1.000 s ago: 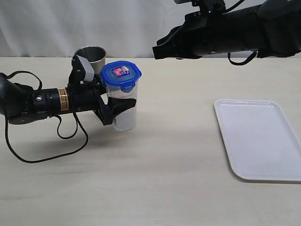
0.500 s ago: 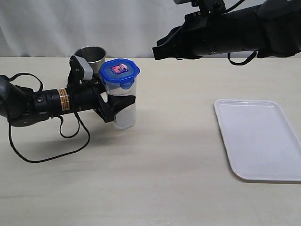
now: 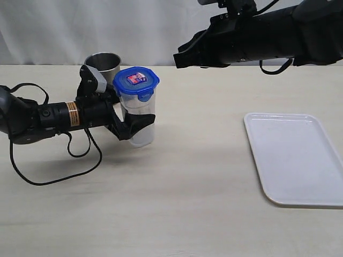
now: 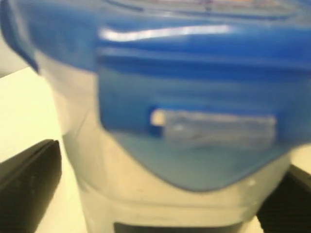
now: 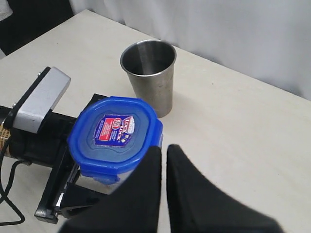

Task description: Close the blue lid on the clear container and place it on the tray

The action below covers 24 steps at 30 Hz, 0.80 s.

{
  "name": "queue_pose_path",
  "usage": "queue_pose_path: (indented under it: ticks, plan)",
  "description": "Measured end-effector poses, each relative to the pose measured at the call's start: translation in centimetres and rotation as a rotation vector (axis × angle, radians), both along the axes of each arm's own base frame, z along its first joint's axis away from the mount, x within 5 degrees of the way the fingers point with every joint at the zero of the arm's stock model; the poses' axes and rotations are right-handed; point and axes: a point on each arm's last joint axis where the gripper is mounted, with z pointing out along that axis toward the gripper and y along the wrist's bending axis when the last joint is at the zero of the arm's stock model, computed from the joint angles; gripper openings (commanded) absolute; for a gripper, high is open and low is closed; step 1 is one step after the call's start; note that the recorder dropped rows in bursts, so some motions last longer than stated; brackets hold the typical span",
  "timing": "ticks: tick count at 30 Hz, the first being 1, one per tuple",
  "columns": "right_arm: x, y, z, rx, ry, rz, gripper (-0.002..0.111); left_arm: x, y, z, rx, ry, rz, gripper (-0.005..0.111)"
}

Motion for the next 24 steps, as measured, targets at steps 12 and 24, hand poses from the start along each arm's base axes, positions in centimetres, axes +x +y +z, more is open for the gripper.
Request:
queue_pose_path:
  ticks: [12,24]
  plan:
    - [0.0,0.0,0.0,-0.002,0.001,0.003,0.004,0.0,0.9,-0.2,0.024,-0.001,-0.015,0.105]
    - [0.0,0.0,-0.1,-0.020,-0.005,0.012,0.004,-0.4,1.1,-0.5,0.062,-0.006,-0.080,0.105]
